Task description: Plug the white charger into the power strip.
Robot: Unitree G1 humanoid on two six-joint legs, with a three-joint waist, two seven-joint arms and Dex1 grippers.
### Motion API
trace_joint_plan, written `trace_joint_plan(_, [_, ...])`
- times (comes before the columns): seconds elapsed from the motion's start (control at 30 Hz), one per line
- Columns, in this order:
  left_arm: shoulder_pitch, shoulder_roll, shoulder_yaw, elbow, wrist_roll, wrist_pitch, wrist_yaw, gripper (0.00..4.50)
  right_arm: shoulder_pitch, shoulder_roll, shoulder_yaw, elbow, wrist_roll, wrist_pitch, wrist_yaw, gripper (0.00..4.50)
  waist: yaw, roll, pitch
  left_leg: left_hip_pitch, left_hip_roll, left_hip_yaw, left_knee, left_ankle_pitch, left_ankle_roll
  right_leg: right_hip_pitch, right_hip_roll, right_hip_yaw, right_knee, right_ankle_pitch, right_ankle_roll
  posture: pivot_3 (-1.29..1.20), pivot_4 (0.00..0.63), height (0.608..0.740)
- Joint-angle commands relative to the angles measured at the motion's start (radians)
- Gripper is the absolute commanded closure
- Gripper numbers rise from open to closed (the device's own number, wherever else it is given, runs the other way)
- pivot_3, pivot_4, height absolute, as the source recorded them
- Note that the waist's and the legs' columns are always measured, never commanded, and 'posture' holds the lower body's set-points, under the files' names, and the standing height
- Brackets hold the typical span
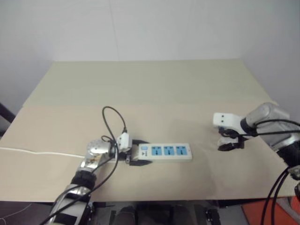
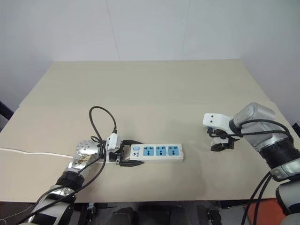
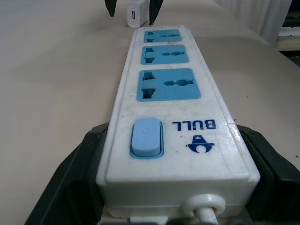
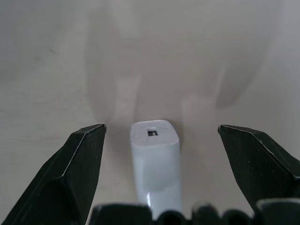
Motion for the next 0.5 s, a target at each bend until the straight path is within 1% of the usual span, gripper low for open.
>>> trace_joint_plan(0.03, [0.031,0.007,-0.042,-0.003,0.029,0.025,-0.005,1.16,-0.035,0.017,-0.010,0.063,-0.049,-0.046,0.007,0.00,-0.002,0.000,0.000,0.000,0.000,0.000,0.000,0.000,0.000,0.000,0.000,0.000,0.000,0.000,0.000,0.00,0.150,0.740])
trace_joint_plan(0.3, [0.038,0.019,-0.041,-0.028,0.027,0.046,0.008,1.16,-0.065,0.051,-0.004,0.165,-0.117,-0.117,0.035,0.00,-0.007,0.000,0.000,0.000,0.000,0.000,0.001,0.000,0.000,0.001,0.000,0.000,0.000,0.000,0.000,0.00,0.150,0.740])
trace_joint_plan(0.43, [0.043,0.023,-0.042,-0.038,0.026,0.054,0.012,1.16,-0.057,0.055,-0.004,0.162,-0.130,-0.131,0.053,0.79,-0.008,0.000,0.000,0.001,0.000,0.000,0.001,0.000,0.000,0.001,0.000,0.000,0.000,0.000,0.000,0.00,0.150,0.740])
trace_joint_plan(0.5, [0.044,0.025,-0.043,-0.042,0.025,0.056,0.015,1.16,-0.048,0.057,-0.003,0.151,-0.135,-0.132,0.062,1.46,-0.010,0.000,0.000,0.001,0.000,0.000,0.001,0.000,0.000,0.001,0.000,0.000,0.000,0.000,0.000,0.00,0.150,0.740])
